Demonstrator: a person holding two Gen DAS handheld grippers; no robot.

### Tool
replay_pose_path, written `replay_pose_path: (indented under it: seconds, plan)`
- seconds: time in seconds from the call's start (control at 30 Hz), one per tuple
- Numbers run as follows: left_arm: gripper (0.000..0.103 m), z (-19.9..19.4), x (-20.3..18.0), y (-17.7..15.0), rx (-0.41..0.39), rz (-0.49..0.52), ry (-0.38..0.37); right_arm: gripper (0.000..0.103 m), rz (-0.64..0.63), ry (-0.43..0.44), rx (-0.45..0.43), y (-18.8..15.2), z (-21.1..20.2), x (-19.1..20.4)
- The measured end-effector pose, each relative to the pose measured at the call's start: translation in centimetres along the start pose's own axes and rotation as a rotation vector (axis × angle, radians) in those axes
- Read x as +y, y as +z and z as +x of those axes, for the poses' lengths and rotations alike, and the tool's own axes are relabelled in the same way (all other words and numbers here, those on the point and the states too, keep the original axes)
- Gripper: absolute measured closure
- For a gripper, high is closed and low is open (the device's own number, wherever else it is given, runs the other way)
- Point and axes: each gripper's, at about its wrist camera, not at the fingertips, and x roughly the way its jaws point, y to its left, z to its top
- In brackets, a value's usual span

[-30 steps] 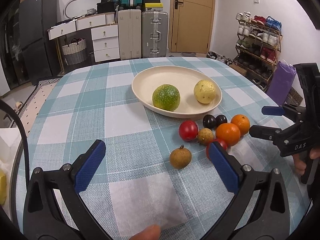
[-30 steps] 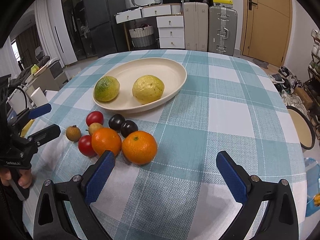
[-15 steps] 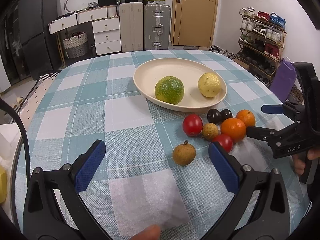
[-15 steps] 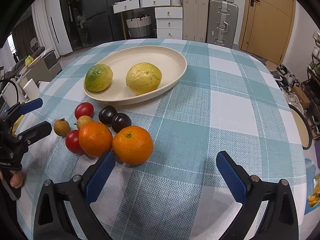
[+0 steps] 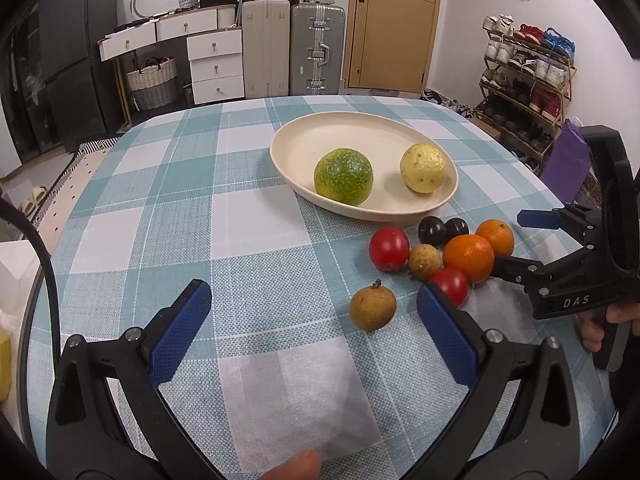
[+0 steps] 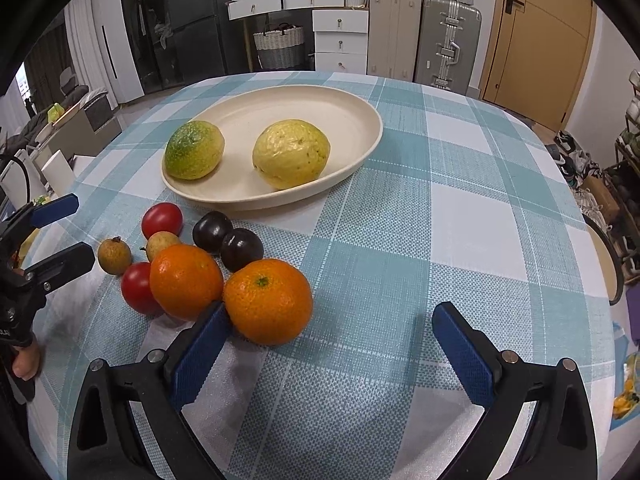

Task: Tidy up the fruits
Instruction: 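Withdraw both tools from the plate toward the remaining fruits, then grasp the small brown fruit with the left tool while the right tool grasps an orange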

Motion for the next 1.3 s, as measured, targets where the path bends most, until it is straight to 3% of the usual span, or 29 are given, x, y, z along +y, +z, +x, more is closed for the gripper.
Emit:
replay_pose_path:
  seconds: [0.1,0.23,0.33,0.77,1.13,1.3]
  plan:
    - [0.0,0.0,0.0,0.0,0.0,0.0,0.002,0.003,0.003,0.019,-0.008,-0.1,-0.2,0.0]
    - [0.0,0.1,0.0,0.0,0.006,-0.002,0.003,0.021,-0.004,0.055,-0.01,-0.2,-0.4,0.1]
    - [0.0,0.1,-0.1,0.0,0.004,-0.002,0.003,0.027,-0.016,0.073,-0.017,-0.3,-0.6,0.6]
    - [0.0,0.3,0.0,0.0,0.008,-0.004,0.002,0.037,0.0,0.126,-0.035,-0.4,-0.9,0.5]
    - [0.0,0.4,-0.1,0.0,0.014,-0.004,0.003,0.061,0.001,0.19,-0.04,-0.4,-1.1,0.7]
    - [0.0,0.7,-0.1,0.0,0.037,-0.008,-0.013,0.062,-0.004,0.175,-0.05,-0.6,-1.3,0.9]
